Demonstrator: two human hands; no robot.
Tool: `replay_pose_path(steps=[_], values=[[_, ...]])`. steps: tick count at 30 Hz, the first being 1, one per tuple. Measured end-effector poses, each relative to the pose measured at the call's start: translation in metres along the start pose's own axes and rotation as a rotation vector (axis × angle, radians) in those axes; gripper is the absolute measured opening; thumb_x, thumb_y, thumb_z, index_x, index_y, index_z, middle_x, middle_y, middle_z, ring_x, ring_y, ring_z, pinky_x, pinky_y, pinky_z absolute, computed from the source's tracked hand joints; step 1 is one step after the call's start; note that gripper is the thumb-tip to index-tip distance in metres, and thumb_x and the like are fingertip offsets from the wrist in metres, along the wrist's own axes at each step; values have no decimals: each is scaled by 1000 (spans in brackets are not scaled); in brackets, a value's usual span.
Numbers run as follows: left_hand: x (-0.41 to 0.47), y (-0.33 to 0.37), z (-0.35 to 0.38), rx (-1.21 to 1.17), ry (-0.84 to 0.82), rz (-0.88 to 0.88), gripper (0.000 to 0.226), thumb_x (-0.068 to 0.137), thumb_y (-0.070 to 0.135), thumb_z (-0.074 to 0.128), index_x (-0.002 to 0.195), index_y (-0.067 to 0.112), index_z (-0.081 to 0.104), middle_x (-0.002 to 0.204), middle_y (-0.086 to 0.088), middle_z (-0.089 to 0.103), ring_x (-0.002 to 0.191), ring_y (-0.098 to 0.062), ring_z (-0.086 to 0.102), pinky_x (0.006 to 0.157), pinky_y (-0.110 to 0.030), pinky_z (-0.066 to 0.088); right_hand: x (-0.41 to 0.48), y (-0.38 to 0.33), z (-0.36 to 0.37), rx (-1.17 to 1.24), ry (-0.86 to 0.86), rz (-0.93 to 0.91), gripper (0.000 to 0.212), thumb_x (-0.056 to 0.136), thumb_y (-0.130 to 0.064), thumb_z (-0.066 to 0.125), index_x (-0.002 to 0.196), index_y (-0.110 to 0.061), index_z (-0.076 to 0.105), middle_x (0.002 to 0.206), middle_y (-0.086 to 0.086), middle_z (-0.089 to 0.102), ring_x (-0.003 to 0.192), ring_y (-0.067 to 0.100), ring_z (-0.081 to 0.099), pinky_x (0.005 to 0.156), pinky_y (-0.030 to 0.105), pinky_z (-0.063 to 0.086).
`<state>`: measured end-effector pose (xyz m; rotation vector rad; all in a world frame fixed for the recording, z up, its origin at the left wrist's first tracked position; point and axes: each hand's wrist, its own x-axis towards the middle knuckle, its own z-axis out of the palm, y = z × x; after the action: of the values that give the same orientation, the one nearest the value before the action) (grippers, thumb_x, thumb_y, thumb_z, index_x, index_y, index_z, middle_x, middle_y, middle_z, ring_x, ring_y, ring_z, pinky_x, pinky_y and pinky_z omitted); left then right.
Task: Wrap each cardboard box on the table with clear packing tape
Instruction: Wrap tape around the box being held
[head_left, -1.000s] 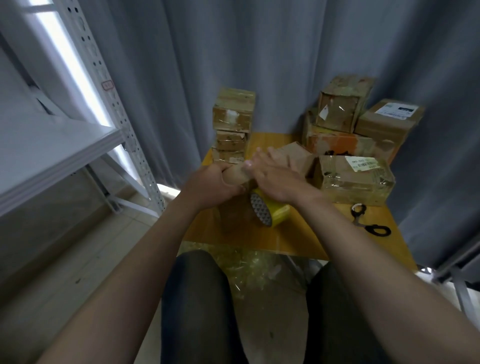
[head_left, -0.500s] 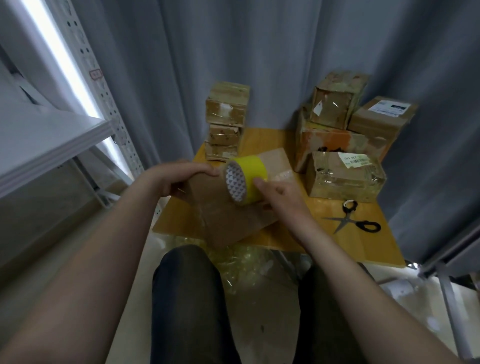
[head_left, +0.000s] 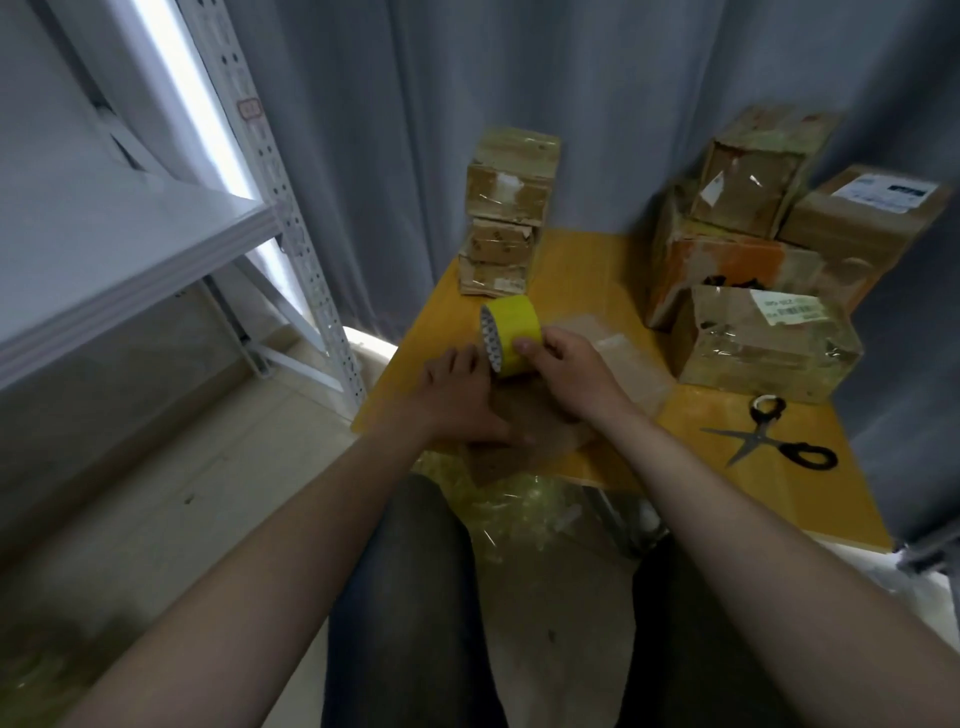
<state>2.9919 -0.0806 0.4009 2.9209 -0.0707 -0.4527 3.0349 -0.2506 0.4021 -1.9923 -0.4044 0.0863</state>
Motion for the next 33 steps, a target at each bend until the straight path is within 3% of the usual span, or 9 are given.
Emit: replay_pose_path(steps=[3,7,9,12,17,22,28,31,33], values=[[2,6,13,-38,49,14,130,78,74,67,162,14,-11,170,-9,-14,156,-33,-15,124,-61,0,-2,-1,3,13,42,14,41,104,-35,60,94,5,60,82,17,55,71,17,48,64,37,33],[9,-5,3,16,149,106,124,66,77,63,162,18,10,167,-6,14,155,-31,8,122,-60,11,-1,-6,3,23,50,38,36,104,-33,61,82,-3,59,75,9,51,69,17,47,62,36,32],[8,-3,4,5,147,131,122,72,70,65,164,17,3,170,-5,6,157,-25,1,124,-58,4,1,-8,2,47,68,56,36,103,-33,61,71,-20,53,69,1,50,65,15,46,59,35,33],[8,1,11,25,150,111,122,82,68,64,163,13,-8,171,-8,-6,158,-22,-8,125,-55,-5,2,-9,3,32,70,57,39,103,-33,62,68,-25,49,66,-3,47,62,11,45,59,34,32],[10,-2,10,20,170,128,122,78,72,67,164,17,0,172,-5,0,158,-20,-3,126,-53,1,1,-14,1,11,82,32,39,102,-35,62,72,-14,48,68,2,40,62,13,38,60,35,29],[12,-2,10,3,167,127,127,74,71,71,164,14,1,172,-5,5,158,-21,-2,126,-53,0,-35,-8,-11,147,99,31,36,103,-32,61,74,-11,55,64,-1,44,55,2,41,53,22,31],[10,1,-2,66,41,128,127,78,63,73,163,13,-6,171,-8,-7,158,-22,-8,126,-53,-2,-59,-11,-5,255,78,43,26,103,-26,61,84,-12,72,71,-7,76,66,1,68,63,15,49],[6,4,-3,78,66,128,126,78,67,72,163,14,-5,172,-9,-5,158,-22,-7,126,-54,-1,-60,-14,-7,194,118,57,45,101,-37,63,74,0,66,64,11,66,57,9,56,57,26,41],[6,4,-1,75,86,134,124,77,68,71,163,13,0,171,-11,-3,158,-23,-6,126,-55,3,-68,-20,-13,157,115,66,51,100,-37,65,63,-3,56,55,6,49,50,7,42,50,23,31]])
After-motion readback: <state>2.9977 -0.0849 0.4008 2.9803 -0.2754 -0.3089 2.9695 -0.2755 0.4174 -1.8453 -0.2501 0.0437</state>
